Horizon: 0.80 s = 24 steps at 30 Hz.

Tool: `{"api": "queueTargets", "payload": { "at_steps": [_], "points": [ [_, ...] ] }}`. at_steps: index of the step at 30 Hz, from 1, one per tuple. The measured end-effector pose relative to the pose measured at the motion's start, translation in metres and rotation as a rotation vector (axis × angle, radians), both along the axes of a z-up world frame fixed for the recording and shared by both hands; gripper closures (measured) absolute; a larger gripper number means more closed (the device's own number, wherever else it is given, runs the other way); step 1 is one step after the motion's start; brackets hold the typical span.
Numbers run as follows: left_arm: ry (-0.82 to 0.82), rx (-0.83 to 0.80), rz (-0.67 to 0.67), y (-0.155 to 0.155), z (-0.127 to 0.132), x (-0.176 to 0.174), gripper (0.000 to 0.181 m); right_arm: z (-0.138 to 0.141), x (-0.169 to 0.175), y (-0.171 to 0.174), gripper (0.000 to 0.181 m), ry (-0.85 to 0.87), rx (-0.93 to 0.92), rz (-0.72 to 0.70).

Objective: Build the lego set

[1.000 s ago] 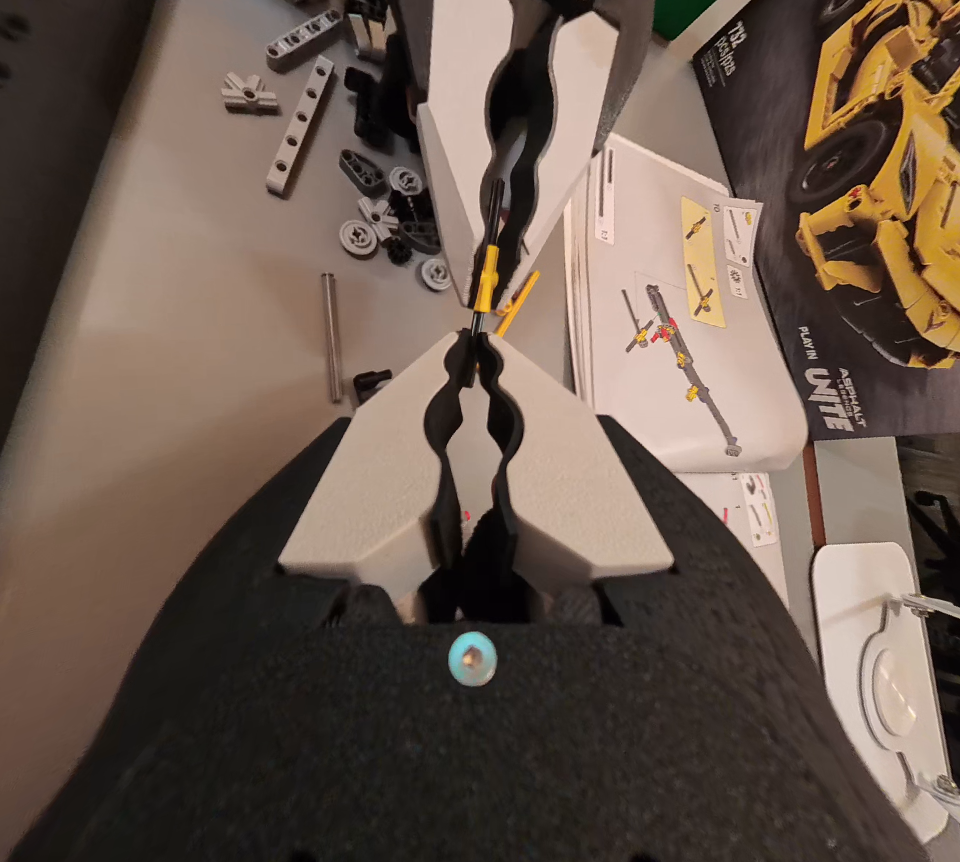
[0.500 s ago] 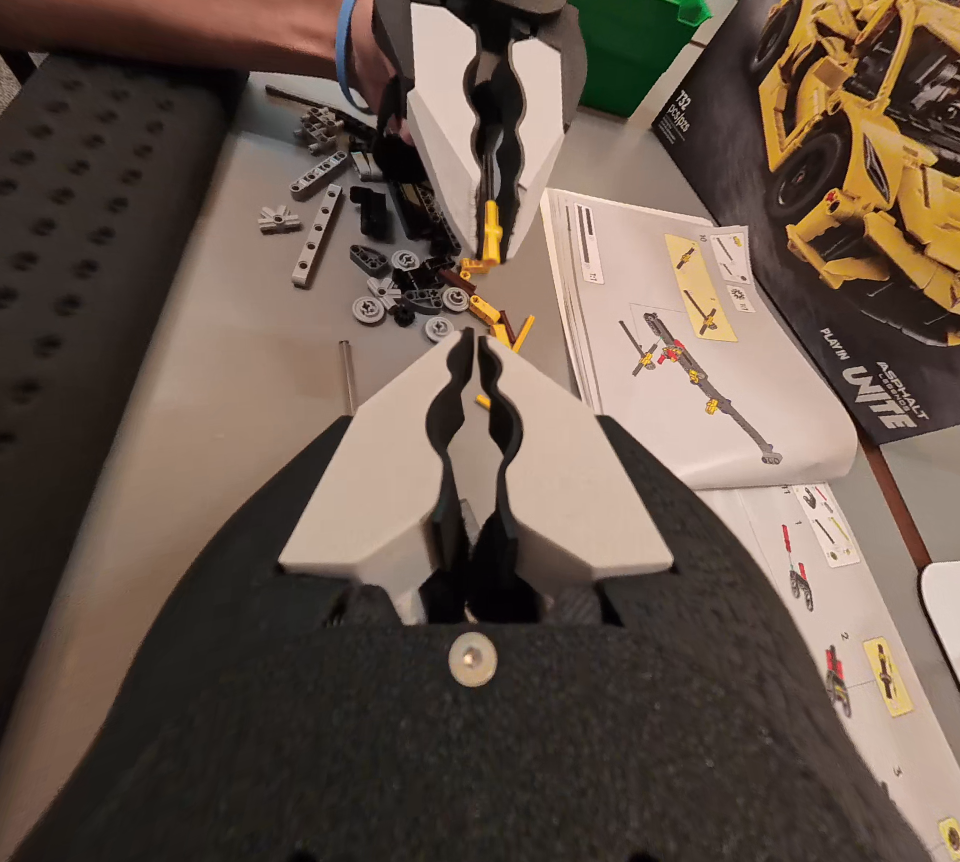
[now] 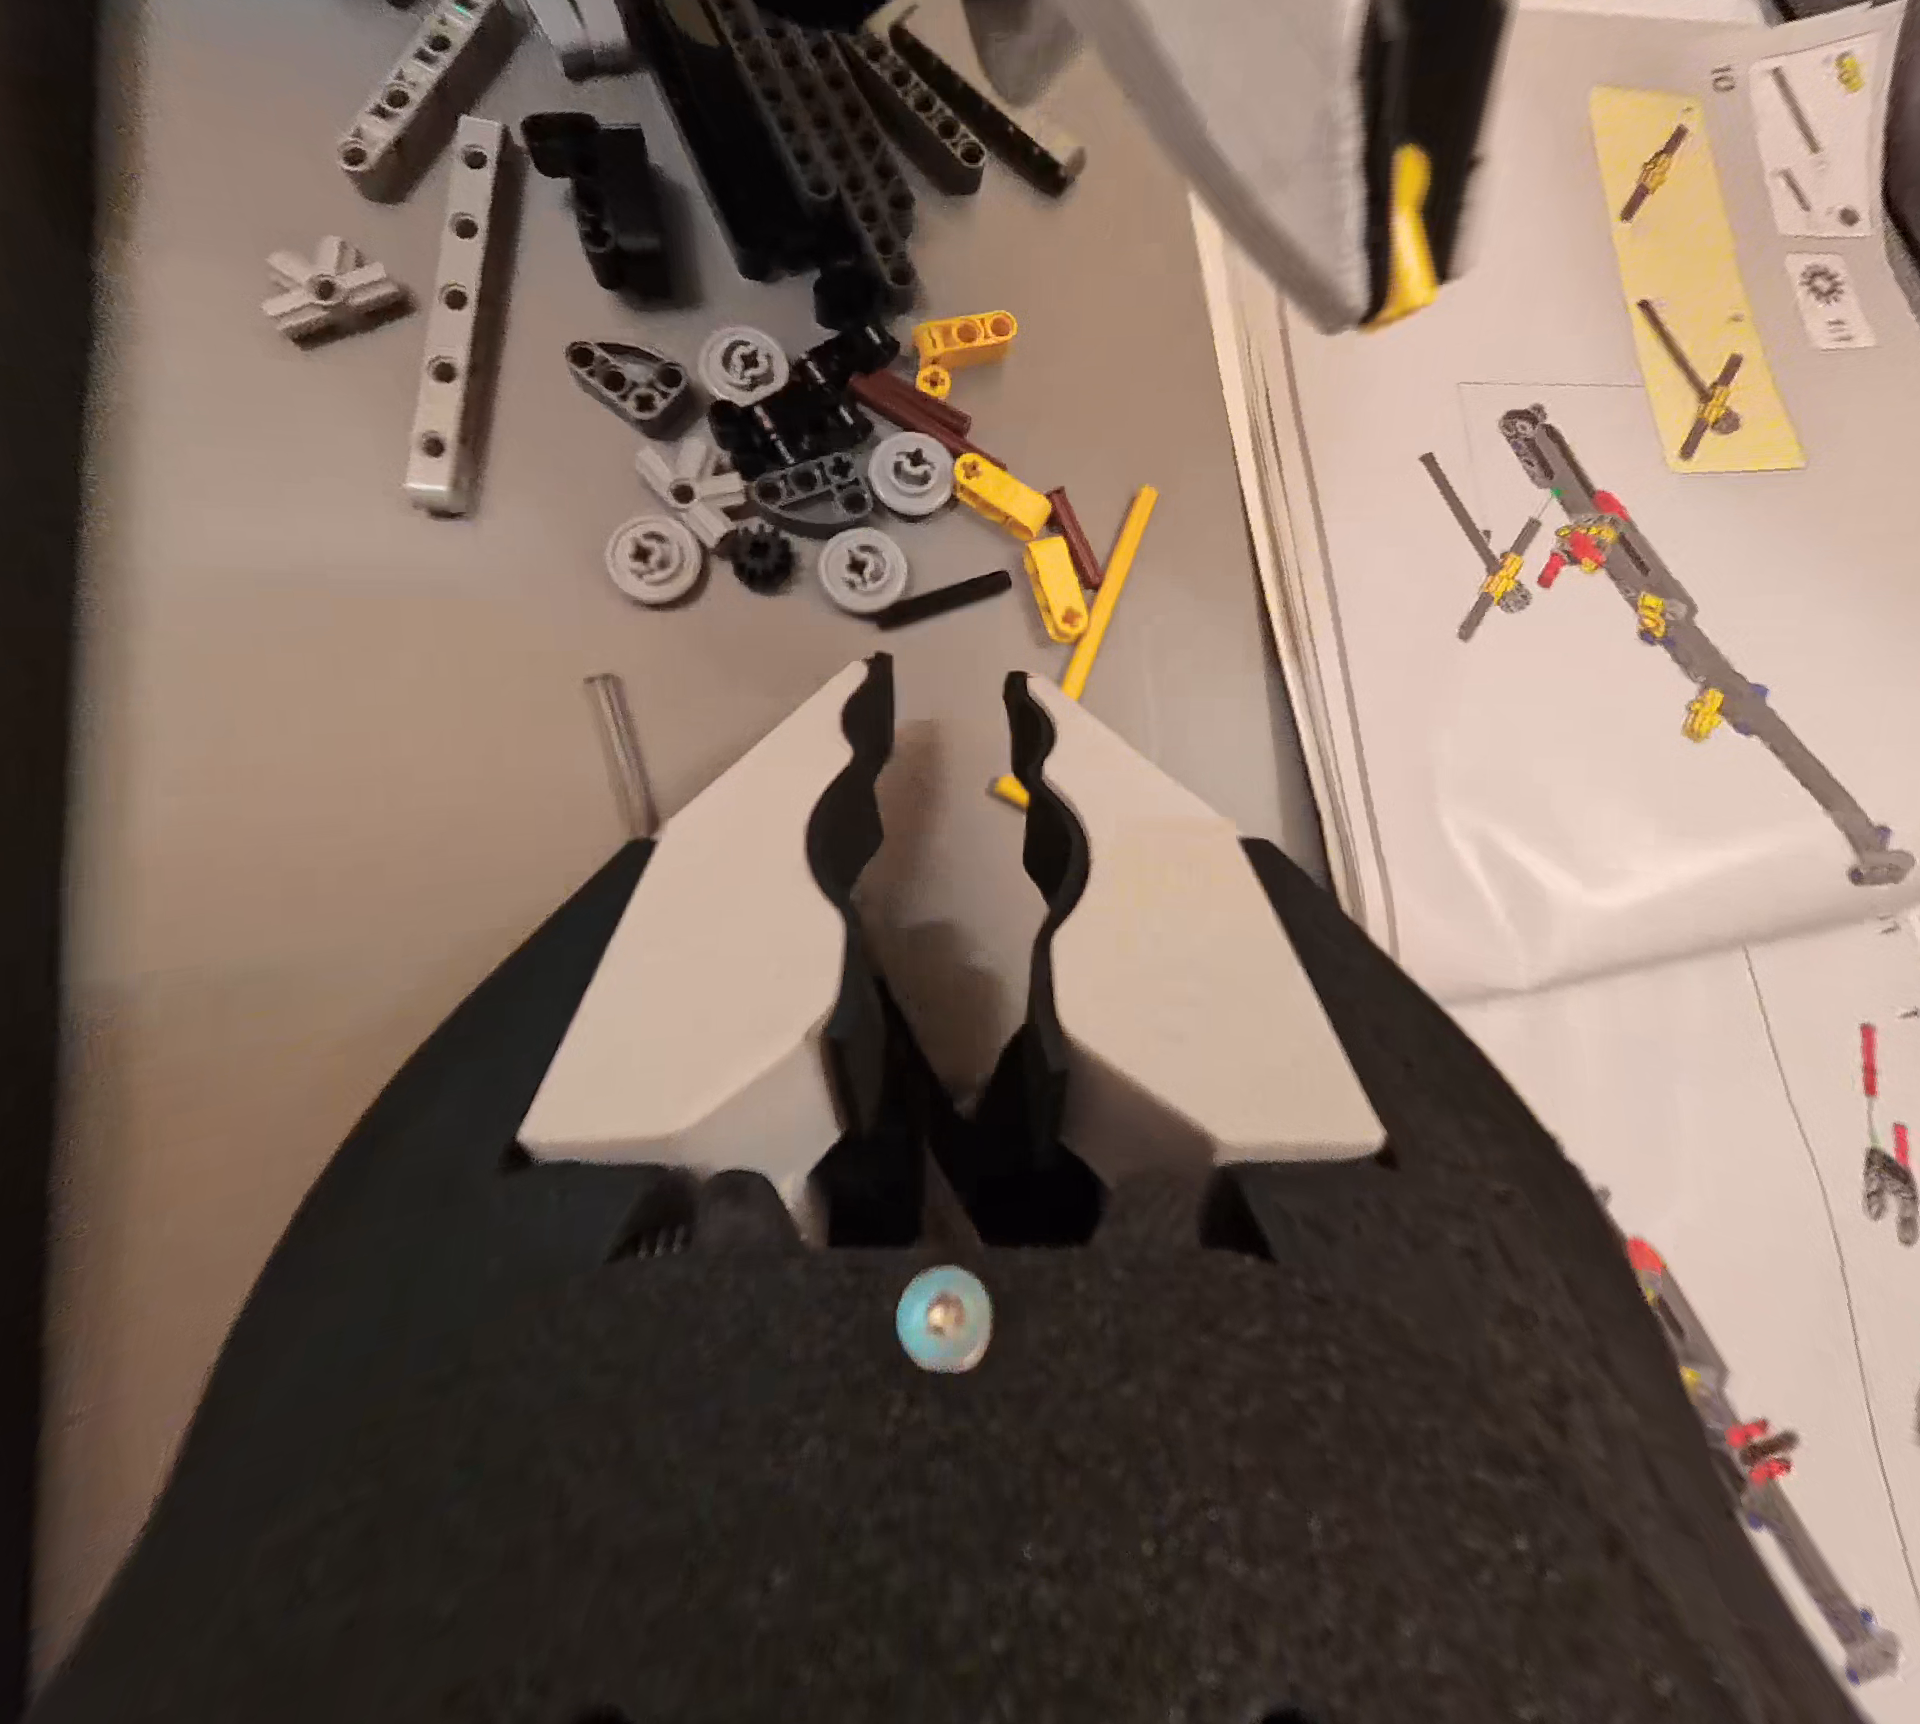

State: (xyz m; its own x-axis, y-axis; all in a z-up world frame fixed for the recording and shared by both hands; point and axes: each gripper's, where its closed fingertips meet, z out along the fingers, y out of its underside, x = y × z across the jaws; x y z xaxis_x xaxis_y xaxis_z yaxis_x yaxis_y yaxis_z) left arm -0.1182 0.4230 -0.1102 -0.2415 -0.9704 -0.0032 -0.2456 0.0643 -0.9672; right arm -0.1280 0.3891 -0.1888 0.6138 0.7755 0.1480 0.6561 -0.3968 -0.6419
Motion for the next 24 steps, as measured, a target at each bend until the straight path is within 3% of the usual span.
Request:
{"api": "queueTargets", "payload": {
  "at_steps": [2,5,8,13,24],
  "points": [
    [-0.007,-0.016,0.034,0.009,0.002,-0.003,0.175,-0.003,0.001,0.011,0.170,0.004,-0.033,-0.056],
    [-0.020,-0.024,0.071,0.019,0.005,-0.005,0.175,-0.001,-0.010,0.014,0.162,0.172,-0.215,-0.143],
    [-0.031,-0.036,0.086,0.023,0.007,-0.006,0.175,-0.013,-0.002,0.017,0.160,0.093,-0.211,-0.243],
    [-0.043,-0.045,0.079,0.022,0.010,-0.005,0.175,-0.023,-0.013,0.014,0.160,0.070,-0.189,-0.290],
    [-0.020,-0.042,0.066,0.020,0.004,-0.006,0.175,-0.024,-0.012,0.018,0.178,-0.056,-0.117,-0.180]
  ]
}}
